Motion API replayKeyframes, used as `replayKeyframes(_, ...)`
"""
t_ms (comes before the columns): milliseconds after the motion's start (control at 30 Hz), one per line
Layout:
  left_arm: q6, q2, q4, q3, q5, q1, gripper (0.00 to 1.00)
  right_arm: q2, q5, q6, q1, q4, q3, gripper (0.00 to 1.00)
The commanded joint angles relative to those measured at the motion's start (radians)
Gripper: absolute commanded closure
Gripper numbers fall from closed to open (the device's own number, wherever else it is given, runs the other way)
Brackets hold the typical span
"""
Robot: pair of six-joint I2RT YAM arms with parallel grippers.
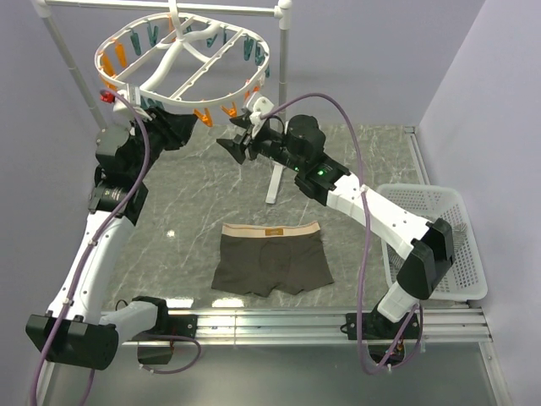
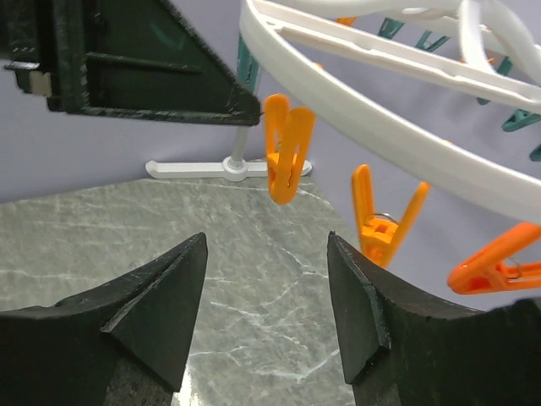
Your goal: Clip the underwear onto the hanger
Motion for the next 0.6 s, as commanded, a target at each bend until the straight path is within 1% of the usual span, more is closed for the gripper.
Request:
replayKeyframes(0, -0.013, 0.012, 0.084, 0.012, -0.025, -0.004, 0.65, 0.004, -0.039, -0.031, 0.007, 0.045, 0.055, 0.35)
replayKeyframes(67, -0.004, 0.019, 0.087, 0.023, -0.015, -0.004, 0.70, 0.014, -0.041, -0.040, 0.009, 0.041, 0.070, 0.35)
replayKeyframes(233, 0.010, 0.047, 0.076, 0.045, 0.001, -0.004, 0.72, 0.051, -0.057, -0.043, 0.007, 0.022, 0.127, 0.36)
replayKeyframes(300, 0.007, 0.050, 0.078, 0.048, 0.007, -0.004, 0.70, 0.060, -0.057, -0.041, 0.007, 0.019, 0.135, 0.36)
replayKeyframes(367, 0.001, 0.052, 0.085, 0.051, 0.010, -0.004, 0.65, 0.073, -0.053, -0.040, 0.007, 0.016, 0.141, 0.36)
replayKeyframes(567, -0.010, 0.046, 0.101, 0.045, 0.036, -0.004, 0.63, 0.106, -0.053, -0.029, 0.007, 0.022, 0.164, 0.36)
